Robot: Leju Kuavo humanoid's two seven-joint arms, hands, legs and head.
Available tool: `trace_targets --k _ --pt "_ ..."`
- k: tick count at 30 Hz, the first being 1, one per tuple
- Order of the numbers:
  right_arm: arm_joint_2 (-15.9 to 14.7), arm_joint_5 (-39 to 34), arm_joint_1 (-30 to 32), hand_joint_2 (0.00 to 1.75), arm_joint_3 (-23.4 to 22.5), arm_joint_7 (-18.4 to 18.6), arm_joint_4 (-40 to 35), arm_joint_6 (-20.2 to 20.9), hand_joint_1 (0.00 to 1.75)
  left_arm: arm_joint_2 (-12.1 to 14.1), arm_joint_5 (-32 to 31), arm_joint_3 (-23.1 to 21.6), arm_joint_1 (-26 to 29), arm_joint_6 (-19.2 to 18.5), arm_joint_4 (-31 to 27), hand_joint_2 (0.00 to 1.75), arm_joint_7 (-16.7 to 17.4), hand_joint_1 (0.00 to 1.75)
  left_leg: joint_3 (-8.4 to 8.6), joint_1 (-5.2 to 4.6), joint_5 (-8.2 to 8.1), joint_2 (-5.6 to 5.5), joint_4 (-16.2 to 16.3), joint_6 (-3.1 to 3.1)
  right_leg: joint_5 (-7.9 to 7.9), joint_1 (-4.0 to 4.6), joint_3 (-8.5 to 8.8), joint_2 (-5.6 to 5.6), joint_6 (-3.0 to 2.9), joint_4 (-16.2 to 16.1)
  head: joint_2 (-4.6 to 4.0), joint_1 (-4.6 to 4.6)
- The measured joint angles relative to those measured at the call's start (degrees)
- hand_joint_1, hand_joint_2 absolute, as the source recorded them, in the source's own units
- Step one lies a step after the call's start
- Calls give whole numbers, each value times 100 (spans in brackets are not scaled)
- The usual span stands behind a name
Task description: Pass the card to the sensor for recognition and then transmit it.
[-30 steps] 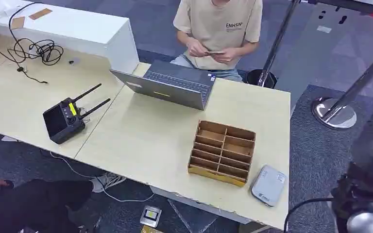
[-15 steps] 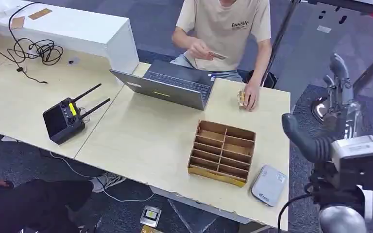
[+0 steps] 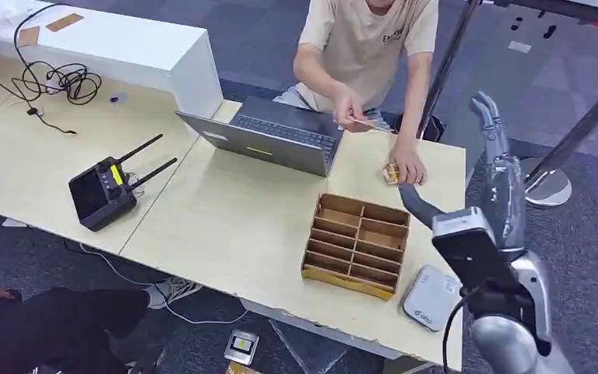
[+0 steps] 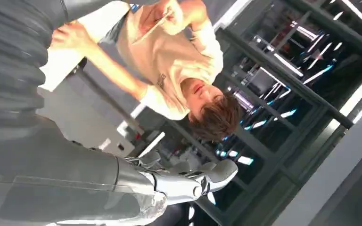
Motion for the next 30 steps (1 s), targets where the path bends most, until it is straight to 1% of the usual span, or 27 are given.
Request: trace_targets --k 5,11,14,17,23,30 --pt "0 554 -167 175 202 103 256 -31 0 0 -11 -26 -9 -11 0 175 -26 0 0 0 0 0 0 0 0 0 0 0 0 0 0 0" --pt "4 1016 -371 175 457 186 564 -48 0 0 -22 -46 -12 -26 0 175 -59 0 -1 0 1 0 0 -1 0 0 0 0 0 0 0 0" --pt "13 1306 -455 175 562 234 704 -133 0 -2 -28 -48 -12 -33 0 175 -118 0 -1 0 1 0 0 -1 0 0 0 0 0 0 0 2" --pt "35 1835 -564 175 672 354 921 -332 0 -7 -46 -59 -16 -33 0 175 -129 0 -1 0 1 0 0 -1 0 0 0 0 0 0 0 0" --pt "170 1705 -675 175 779 241 1460 -732 0 -20 -81 -101 -22 -33 0 175 -149 0 0 0 1 -1 0 -1 0 0 0 0 0 1 0 2" --pt "265 1635 -710 175 866 173 1902 -758 0 -33 -98 -146 -27 -33 0 175 -197 0 0 0 1 -1 0 -1 0 0 -1 0 0 1 0 0"
